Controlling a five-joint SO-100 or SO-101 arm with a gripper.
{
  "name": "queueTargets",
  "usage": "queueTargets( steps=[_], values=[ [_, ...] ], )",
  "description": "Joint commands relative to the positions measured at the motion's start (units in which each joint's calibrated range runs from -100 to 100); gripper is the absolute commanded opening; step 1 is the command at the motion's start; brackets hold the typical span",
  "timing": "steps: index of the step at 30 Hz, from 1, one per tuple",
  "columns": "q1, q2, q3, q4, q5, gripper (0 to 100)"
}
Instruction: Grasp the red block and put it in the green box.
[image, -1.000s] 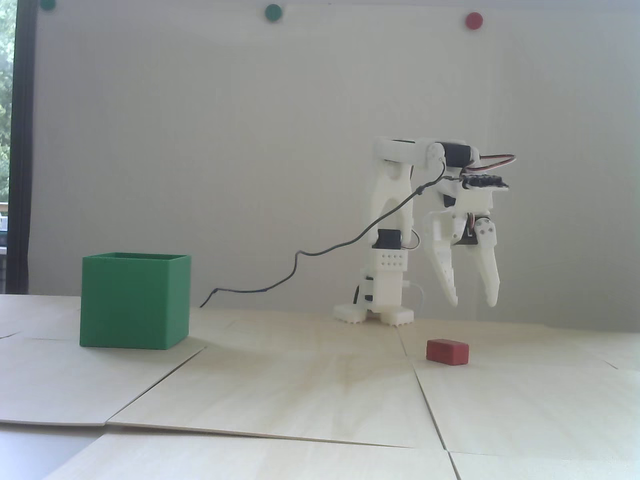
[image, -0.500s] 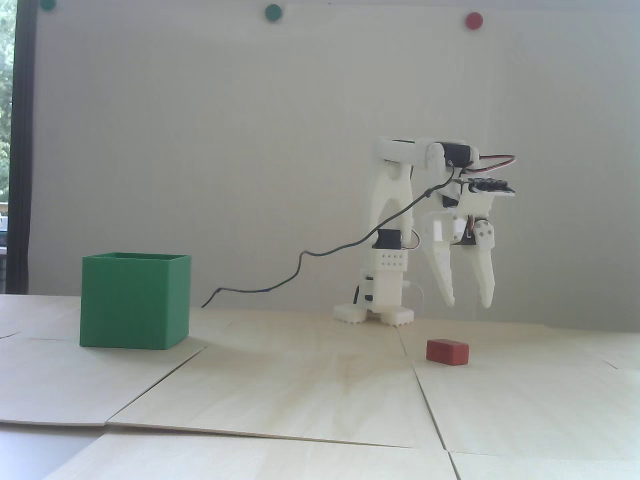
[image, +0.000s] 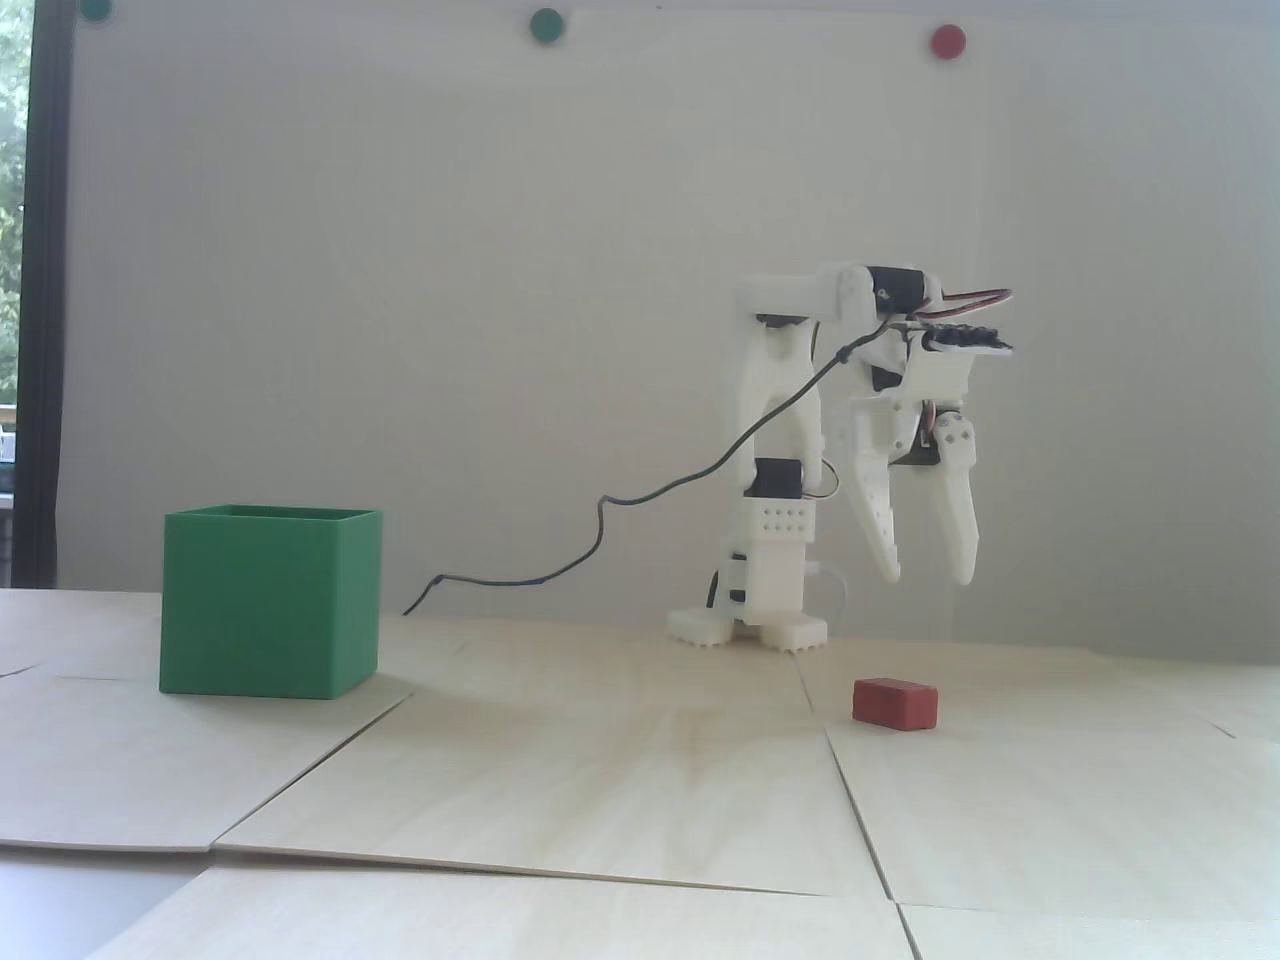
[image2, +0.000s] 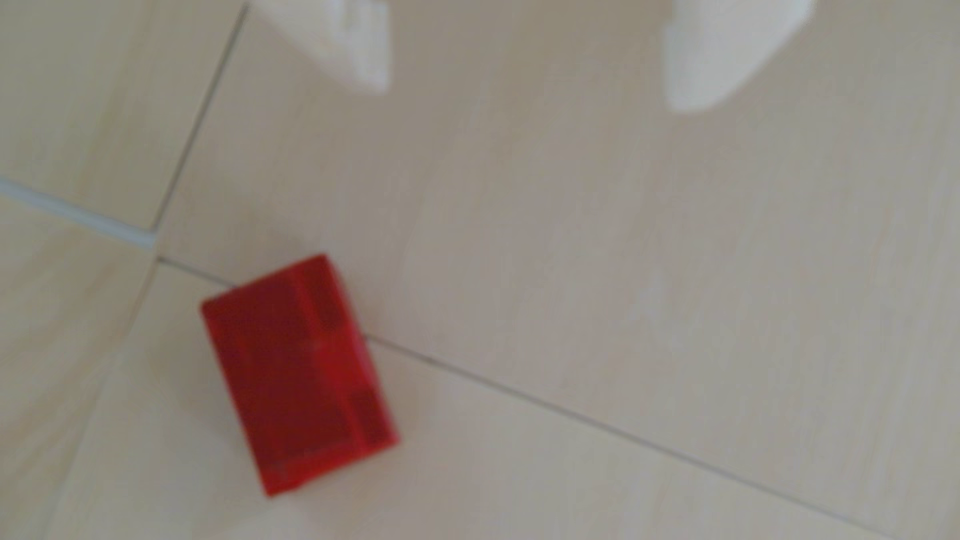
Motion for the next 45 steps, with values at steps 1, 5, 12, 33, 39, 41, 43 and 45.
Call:
queueTargets(
  steps=[1, 5, 12, 33, 39, 41, 43, 45],
  values=[
    [0.7, -6.2, 0.9, -0.2, 0.2, 19],
    [4.6, -3.7, 0.7, -0.2, 0.2, 19],
    [13.6, 9.3, -7.4, -3.8, 0.5, 19],
    [7.5, 13.2, -11.5, -2.6, 3.0, 19],
    [9.1, 13.2, -12.2, 2.5, 7.3, 19],
    [9.1, 13.2, -12.2, 2.5, 7.4, 19],
    [9.1, 13.2, -12.2, 2.6, 7.5, 19],
    [9.0, 13.2, -12.2, 2.6, 7.5, 19]
  ],
)
